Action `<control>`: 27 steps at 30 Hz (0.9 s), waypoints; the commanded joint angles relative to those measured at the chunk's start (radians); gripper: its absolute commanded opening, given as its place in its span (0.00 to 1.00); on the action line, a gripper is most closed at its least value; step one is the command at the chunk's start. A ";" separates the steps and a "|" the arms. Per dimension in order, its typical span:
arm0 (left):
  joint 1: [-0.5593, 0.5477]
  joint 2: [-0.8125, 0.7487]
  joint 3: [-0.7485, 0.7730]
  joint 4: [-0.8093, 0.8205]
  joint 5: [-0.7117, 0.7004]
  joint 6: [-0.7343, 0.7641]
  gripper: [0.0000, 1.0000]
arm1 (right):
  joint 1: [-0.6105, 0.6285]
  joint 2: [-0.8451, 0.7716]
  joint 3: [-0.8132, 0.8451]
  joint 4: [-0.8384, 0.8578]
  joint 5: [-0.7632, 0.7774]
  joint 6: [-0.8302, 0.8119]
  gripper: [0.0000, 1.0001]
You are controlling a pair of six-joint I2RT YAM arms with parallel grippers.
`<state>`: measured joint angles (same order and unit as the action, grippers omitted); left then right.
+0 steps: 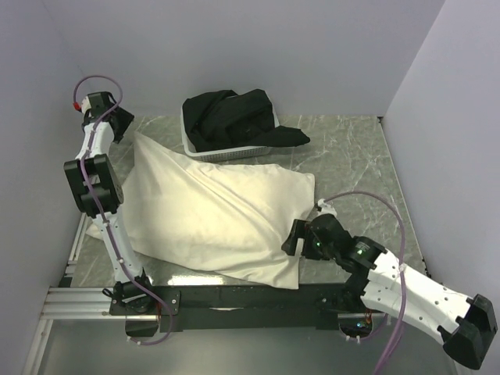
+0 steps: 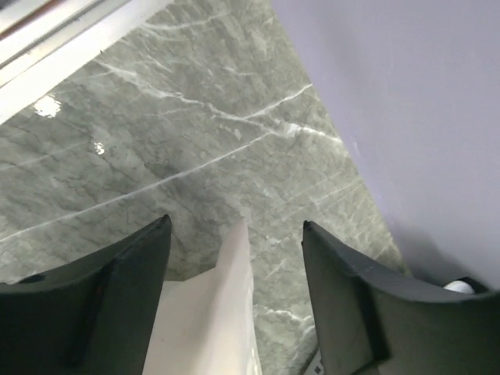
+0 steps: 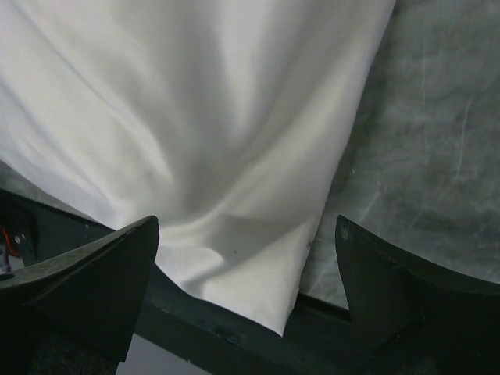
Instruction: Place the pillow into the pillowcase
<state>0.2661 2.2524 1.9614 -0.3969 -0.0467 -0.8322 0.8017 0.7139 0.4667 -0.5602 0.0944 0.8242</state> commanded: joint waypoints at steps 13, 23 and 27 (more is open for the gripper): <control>-0.327 -0.759 -0.542 0.033 -0.195 -0.056 0.76 | -0.009 -0.344 -0.224 -0.150 -0.309 0.234 0.83; -0.946 -1.025 -1.003 0.153 -0.240 -0.136 0.73 | -0.009 -0.180 -0.280 -0.001 -0.424 0.202 0.65; -1.160 -0.925 -0.896 0.094 -0.301 -0.030 0.74 | -0.007 -0.111 -0.264 0.003 -0.429 0.162 0.38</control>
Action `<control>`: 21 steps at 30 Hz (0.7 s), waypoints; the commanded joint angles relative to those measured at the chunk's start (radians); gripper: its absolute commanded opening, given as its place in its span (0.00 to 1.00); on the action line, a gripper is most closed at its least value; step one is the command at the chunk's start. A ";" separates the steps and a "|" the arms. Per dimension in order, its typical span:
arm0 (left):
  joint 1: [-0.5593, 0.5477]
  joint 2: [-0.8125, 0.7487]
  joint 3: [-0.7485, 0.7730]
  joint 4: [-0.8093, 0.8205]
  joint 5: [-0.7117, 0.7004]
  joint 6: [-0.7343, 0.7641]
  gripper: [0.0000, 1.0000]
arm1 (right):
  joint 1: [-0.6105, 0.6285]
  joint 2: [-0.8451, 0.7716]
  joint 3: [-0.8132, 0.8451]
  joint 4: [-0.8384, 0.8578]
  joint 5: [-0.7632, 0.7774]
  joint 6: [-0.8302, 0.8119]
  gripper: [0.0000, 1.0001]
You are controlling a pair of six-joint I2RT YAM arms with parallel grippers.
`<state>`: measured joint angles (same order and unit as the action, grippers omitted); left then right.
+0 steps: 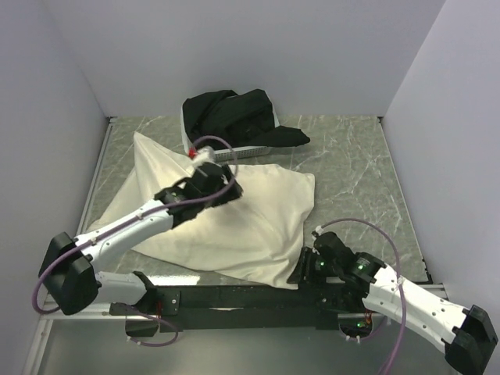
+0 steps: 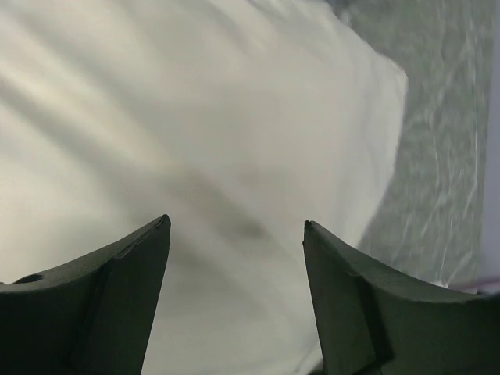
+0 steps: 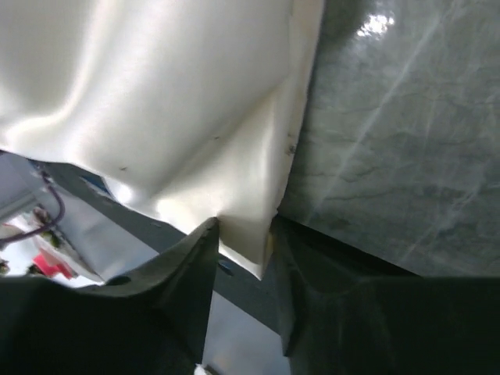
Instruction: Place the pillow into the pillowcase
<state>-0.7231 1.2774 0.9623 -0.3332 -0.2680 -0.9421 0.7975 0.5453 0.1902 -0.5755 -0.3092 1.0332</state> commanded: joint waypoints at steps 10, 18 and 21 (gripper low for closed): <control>-0.501 0.261 0.296 -0.261 -0.324 0.160 0.62 | -0.006 0.053 0.066 -0.063 0.004 -0.079 0.00; -0.585 0.451 0.397 -0.257 -0.395 0.290 0.70 | -0.006 0.090 0.094 -0.089 0.013 -0.102 0.00; -0.585 0.516 0.400 -0.263 -0.405 0.327 0.68 | -0.007 0.085 0.107 -0.098 0.022 -0.102 0.00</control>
<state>-1.3098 1.7355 1.3251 -0.5697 -0.6083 -0.6949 0.7975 0.6312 0.2390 -0.6453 -0.3016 0.9504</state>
